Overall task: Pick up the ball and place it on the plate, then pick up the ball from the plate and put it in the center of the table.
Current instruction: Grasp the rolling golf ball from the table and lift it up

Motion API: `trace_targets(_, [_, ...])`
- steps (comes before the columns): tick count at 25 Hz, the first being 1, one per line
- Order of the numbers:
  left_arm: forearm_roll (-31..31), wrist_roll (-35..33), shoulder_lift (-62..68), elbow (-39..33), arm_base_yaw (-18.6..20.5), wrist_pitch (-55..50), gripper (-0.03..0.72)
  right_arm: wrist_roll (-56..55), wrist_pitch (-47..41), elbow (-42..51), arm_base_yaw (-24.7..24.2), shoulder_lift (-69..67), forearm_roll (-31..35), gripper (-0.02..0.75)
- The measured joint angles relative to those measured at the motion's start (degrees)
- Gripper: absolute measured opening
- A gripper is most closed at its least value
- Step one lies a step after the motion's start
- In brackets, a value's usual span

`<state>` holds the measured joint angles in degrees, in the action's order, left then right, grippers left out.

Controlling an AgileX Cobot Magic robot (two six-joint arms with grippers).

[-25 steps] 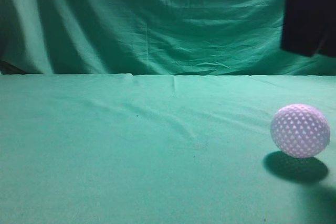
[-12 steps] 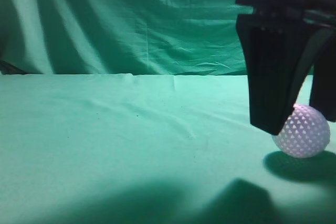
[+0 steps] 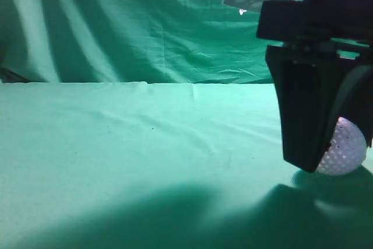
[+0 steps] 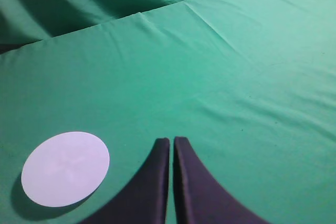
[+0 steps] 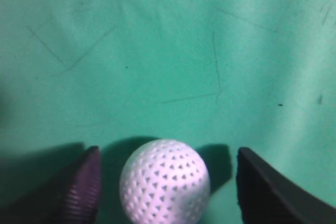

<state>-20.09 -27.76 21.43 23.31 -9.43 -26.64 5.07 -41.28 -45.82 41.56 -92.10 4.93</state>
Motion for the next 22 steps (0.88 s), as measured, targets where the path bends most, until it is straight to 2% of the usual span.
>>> trace_targets(1, [0.0,0.0,0.0,0.0,0.0,0.0,0.0,0.0,0.0,0.0,0.0,-0.28,0.0,0.489])
trace_targets(4, [0.0,0.0,0.0,0.0,0.0,0.0,0.0,0.0,0.0,-0.13,0.0,-0.84,0.0,0.344])
trace_targets(5, [0.0,0.0,0.0,0.0,0.0,0.0,0.0,0.0,0.0,-0.13,0.0,-0.84,0.0,0.324])
trace_targets(10, [0.0,0.0,0.0,0.0,0.0,0.0,0.0,0.0,-1.05,-1.13,0.0,-0.96,0.0,0.335])
trace_targets(13, [0.0,0.0,0.0,0.0,0.0,0.0,0.0,0.12,-4.58,-5.46,0.0,-1.08,0.0,0.335])
trace_targets(22, [0.0,0.0,0.0,0.0,0.0,0.0,0.0,2.62,-7.99,-29.69,0.0,-6.72,-0.25,0.335])
